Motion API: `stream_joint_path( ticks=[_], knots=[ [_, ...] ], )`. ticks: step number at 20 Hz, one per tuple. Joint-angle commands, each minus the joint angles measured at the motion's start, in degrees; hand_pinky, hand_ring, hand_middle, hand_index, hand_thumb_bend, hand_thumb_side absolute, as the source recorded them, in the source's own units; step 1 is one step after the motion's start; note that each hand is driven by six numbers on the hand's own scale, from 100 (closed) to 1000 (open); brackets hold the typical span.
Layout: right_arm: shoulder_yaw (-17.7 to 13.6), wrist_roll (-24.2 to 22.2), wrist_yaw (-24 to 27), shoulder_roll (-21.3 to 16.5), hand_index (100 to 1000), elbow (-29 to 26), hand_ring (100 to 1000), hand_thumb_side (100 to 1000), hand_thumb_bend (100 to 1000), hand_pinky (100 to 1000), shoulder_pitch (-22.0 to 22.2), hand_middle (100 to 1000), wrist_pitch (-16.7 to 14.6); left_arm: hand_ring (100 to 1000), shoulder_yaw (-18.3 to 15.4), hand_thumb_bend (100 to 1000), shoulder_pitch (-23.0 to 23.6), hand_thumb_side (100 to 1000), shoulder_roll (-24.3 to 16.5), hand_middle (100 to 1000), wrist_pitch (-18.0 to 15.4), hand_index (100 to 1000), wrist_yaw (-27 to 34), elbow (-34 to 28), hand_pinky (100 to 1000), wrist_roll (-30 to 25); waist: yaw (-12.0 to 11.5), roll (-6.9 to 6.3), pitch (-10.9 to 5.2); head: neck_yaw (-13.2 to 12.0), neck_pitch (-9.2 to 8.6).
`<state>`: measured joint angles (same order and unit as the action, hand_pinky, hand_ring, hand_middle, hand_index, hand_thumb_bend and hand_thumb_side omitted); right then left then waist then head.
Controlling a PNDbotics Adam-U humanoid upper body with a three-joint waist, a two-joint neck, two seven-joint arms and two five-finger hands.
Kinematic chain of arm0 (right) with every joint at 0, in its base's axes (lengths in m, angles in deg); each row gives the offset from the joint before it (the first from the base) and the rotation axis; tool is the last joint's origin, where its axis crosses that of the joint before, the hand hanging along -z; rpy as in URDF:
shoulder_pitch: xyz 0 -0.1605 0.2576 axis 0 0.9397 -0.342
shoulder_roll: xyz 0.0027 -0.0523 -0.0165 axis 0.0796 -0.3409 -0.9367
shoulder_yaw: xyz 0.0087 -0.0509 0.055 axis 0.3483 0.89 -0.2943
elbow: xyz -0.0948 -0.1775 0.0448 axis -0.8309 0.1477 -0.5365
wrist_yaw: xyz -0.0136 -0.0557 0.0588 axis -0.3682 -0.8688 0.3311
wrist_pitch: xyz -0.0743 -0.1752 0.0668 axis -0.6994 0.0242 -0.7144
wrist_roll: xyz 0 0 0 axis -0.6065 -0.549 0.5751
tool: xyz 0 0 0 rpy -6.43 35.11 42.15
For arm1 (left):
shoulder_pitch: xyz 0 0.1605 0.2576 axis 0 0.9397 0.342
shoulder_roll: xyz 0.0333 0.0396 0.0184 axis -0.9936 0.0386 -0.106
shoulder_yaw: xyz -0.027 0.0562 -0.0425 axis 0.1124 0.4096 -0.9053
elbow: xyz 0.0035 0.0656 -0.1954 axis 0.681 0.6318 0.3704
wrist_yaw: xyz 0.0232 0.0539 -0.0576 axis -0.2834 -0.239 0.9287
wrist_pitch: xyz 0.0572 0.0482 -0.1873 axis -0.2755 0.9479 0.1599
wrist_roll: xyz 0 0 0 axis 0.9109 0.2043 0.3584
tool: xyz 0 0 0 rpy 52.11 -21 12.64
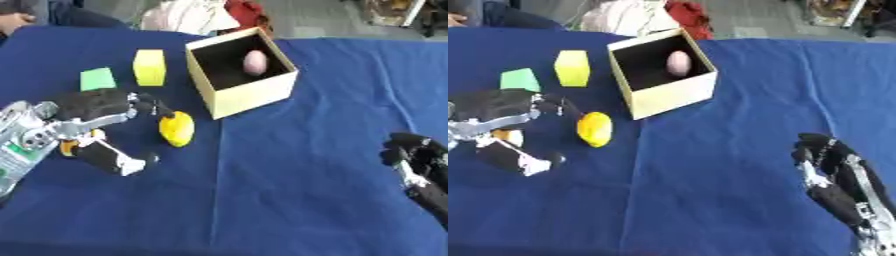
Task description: Pick up objects on the table and place them in the box.
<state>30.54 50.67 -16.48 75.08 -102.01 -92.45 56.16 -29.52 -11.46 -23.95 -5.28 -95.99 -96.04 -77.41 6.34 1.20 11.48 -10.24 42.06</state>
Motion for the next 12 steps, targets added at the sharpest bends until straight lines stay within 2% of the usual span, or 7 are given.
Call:
stream_joint_path(
  ticks=[1,4,6,12],
  knots=[
    [-0.05,-0.13,-0.22,-1.37,764,-1.39,656,384,100,653,-0.16,643,-0.10,808,0.75,327,-2.26,322,-1.37,814,0.12,927,-2.78,1.73,831,-0.45,-0.01,-0.86,-1.68,-0.12,-0.12],
    [0.01,-0.18,-0.17,-1.36,764,-1.37,656,380,100,653,-0.11,643,-0.09,790,1.93,317,-4.37,291,-0.01,815,0.50,927,-5.30,4.65,830,0.49,-0.03,-0.78,-1.78,-0.12,-0.01],
    [0.05,-0.21,-0.14,-1.38,764,-1.34,656,382,100,653,-0.07,644,-0.08,790,2.76,356,-5.87,280,1.14,814,0.37,926,-6.94,6.94,830,1.00,-0.02,-0.72,-1.84,-0.18,0.05],
    [0.15,-0.24,0.01,-1.39,764,-1.30,656,385,100,653,-0.02,643,-0.05,782,4.82,357,-10.15,245,4.97,806,-0.30,921,-11.25,14.19,826,2.78,0.01,-0.59,-1.87,-0.34,0.21]
  ],
)
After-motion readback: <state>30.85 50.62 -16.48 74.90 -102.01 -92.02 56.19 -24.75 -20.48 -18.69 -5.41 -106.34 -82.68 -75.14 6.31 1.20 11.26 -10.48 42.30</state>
